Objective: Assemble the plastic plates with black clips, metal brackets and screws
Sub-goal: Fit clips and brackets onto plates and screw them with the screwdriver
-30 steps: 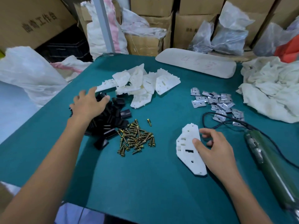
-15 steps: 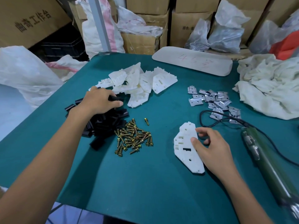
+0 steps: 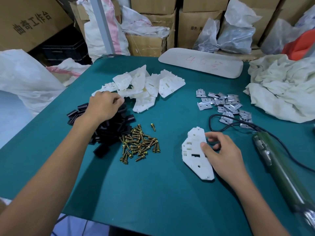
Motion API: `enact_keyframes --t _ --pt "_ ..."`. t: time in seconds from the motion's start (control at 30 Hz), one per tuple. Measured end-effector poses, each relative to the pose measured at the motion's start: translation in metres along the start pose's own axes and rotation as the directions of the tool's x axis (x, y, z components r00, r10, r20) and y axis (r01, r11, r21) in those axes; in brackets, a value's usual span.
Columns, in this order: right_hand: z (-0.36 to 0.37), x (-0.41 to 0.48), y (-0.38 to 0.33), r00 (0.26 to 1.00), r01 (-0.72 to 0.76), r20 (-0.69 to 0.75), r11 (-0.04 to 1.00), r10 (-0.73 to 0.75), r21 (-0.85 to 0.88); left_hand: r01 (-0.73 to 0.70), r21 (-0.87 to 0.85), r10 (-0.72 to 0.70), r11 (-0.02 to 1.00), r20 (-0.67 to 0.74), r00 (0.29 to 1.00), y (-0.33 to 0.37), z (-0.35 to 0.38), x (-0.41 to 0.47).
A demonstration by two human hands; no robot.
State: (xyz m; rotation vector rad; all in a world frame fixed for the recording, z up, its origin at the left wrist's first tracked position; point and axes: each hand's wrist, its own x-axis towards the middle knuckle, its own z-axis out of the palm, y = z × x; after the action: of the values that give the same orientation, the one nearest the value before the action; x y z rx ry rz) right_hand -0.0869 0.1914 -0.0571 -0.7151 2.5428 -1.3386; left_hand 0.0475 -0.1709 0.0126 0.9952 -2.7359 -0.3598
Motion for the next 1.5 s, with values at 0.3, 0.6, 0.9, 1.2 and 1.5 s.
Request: enact_keyframes --t 0.3,0.6,0.9,1.2,1.5 --pt "-0.002 -0.002 -0.001 1.000 0.005 0.009 1.000 -0.005 -0.003 -0.114 0.287 0.017 0.951 0.321 0.947 0.012 0.003 -0.010" --pt "-0.001 -0.002 -0.002 1.000 0.014 0.008 1.000 -0.014 0.026 0.050 0.010 -0.050 0.999 0.138 0.989 0.005 -0.003 -0.001" --pt "-0.003 -0.002 -0.001 1.000 0.016 -0.002 0.999 -0.016 0.040 0.105 0.012 -0.104 0.994 -0.057 0.993 0.013 0.010 0.006" --pt "0.002 0.004 -0.040 0.984 0.021 0.135 0.821 -0.119 0.570 0.089 -0.853 0.151 0.514 0.193 0.970 0.135 0.023 -0.077" --pt "-0.012 0.021 -0.022 0.994 -0.109 0.057 0.762 0.094 0.638 0.054 -0.509 0.121 0.859 0.304 0.945 0.164 0.061 -0.053"
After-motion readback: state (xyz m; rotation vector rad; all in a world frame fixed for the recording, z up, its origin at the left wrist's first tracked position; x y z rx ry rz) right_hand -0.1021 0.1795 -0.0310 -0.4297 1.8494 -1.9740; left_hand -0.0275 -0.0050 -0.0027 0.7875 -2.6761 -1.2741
